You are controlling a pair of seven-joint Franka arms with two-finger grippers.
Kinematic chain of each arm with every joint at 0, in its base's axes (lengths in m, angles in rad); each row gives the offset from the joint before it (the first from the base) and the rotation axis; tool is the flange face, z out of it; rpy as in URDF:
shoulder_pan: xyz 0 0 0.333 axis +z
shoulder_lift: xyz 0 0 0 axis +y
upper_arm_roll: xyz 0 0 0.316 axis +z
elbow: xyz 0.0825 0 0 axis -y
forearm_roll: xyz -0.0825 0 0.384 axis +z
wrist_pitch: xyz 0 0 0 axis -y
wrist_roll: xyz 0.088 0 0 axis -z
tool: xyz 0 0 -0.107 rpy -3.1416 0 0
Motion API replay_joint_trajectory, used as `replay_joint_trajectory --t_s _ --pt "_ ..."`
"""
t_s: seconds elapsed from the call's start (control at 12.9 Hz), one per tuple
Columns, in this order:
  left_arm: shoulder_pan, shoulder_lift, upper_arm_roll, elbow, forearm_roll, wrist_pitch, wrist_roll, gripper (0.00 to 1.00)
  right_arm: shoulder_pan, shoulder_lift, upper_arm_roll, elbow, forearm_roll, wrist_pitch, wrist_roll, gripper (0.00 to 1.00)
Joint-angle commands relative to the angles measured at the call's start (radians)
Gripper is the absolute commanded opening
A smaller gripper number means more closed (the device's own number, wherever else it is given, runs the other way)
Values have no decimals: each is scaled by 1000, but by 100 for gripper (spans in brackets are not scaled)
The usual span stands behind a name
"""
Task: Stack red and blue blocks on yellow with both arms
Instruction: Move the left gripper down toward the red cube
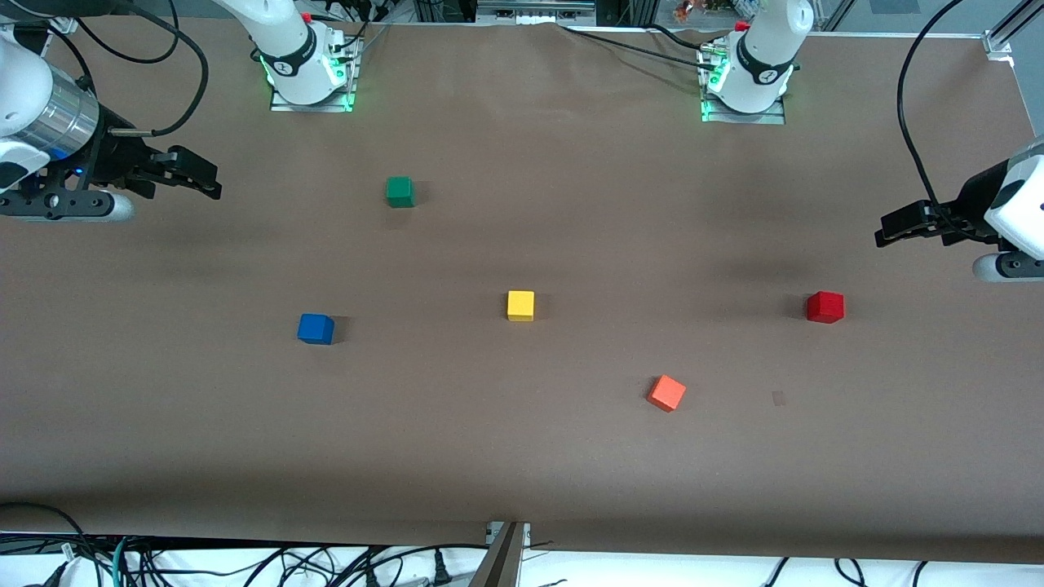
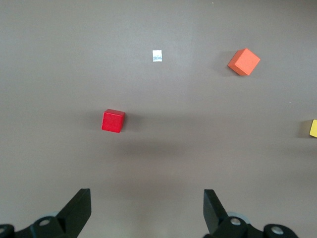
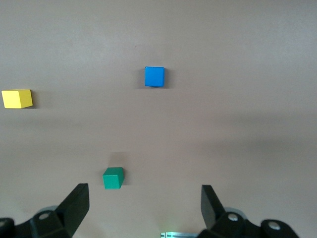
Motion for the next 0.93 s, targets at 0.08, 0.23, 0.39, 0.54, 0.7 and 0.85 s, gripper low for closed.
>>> replay_joint_trajectory --t_s 0.08,0.23,0.39,0.54,0.7,0.85 --pt "4 17 -6 38 26 -25 -2 100 -3 8 6 21 -8 -4 -1 100" --pt "4 20 -6 38 25 -25 -2 100 -3 6 6 21 -8 -4 -1 100" --pt "4 22 -8 37 25 -24 -1 100 -3 8 6 21 -8 -4 -1 100" --pt "4 38 -6 37 26 -21 4 100 -3 8 6 21 -8 -4 -1 100" --pt "10 72 -1 35 28 -13 6 100 -3 8 6 21 -8 -4 -1 100" --pt "22 126 0 35 29 7 7 100 -3 8 6 21 -8 -4 -1 100"
